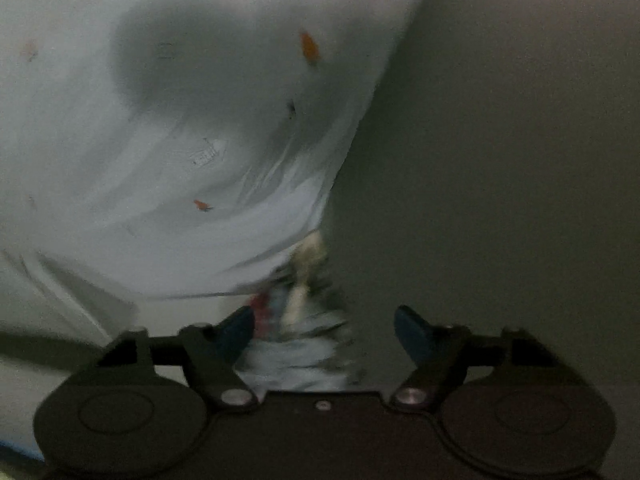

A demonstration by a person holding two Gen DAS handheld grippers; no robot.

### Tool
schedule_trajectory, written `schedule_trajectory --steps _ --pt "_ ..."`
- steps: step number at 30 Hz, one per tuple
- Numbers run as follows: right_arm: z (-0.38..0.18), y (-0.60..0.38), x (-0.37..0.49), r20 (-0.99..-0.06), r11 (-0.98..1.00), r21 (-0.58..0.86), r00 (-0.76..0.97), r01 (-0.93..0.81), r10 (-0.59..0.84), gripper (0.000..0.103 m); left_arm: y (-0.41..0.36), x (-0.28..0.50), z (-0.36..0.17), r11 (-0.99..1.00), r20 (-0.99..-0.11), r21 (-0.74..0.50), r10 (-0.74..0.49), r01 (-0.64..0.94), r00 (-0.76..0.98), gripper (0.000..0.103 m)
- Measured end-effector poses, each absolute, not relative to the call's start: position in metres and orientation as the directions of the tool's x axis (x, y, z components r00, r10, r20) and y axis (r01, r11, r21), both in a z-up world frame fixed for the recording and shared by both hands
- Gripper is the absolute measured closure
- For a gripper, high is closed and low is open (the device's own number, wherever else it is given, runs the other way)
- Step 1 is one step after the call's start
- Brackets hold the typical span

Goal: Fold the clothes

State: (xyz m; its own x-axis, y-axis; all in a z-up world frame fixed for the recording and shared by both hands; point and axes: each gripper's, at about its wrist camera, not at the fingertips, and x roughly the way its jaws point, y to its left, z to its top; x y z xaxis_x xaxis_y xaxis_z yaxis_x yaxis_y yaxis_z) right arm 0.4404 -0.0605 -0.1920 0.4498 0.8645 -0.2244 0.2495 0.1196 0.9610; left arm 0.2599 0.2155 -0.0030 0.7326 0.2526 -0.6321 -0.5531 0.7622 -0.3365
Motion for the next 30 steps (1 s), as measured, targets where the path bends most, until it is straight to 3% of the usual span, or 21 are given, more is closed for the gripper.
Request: schedule_trajectory --steps 3,10,13,19,27,30 --pt "-0.212 0.003 0.472 -0.120 -0.043 0.930 0.411 0.366 0.904 0.043 0.265 0.280 -0.003 0.698 -0.636 -0.363 0.298 -0.617 0.712 0.000" --pt "-0.214 0.180 0.557 -0.056 -0.039 0.920 0.229 0.390 0.972 0.064 0.413 0.329 -0.030 0.480 -0.655 -0.444 0.402 -0.757 0.639 0.003" --pt "-0.205 0.269 0.585 0.024 -0.049 0.940 0.078 0.337 0.997 0.064 0.459 0.344 -0.045 0.438 -0.696 -0.425 0.401 -0.792 0.595 0.009" --pt "-0.191 0.395 0.607 0.036 -0.001 0.959 -0.117 0.284 0.992 0.059 0.494 0.363 -0.074 0.418 -0.762 -0.398 0.345 -0.817 0.548 0.010" --pt "-0.216 0.471 0.612 0.067 -0.008 0.927 -0.144 0.376 0.987 0.059 0.524 0.370 -0.099 0.395 -0.793 -0.437 0.254 -0.808 0.553 0.007" --pt "-0.220 0.488 0.618 0.061 0.004 0.925 -0.160 0.381 0.985 0.065 0.531 0.372 -0.102 0.386 -0.792 -0.448 0.249 -0.807 0.558 0.006"
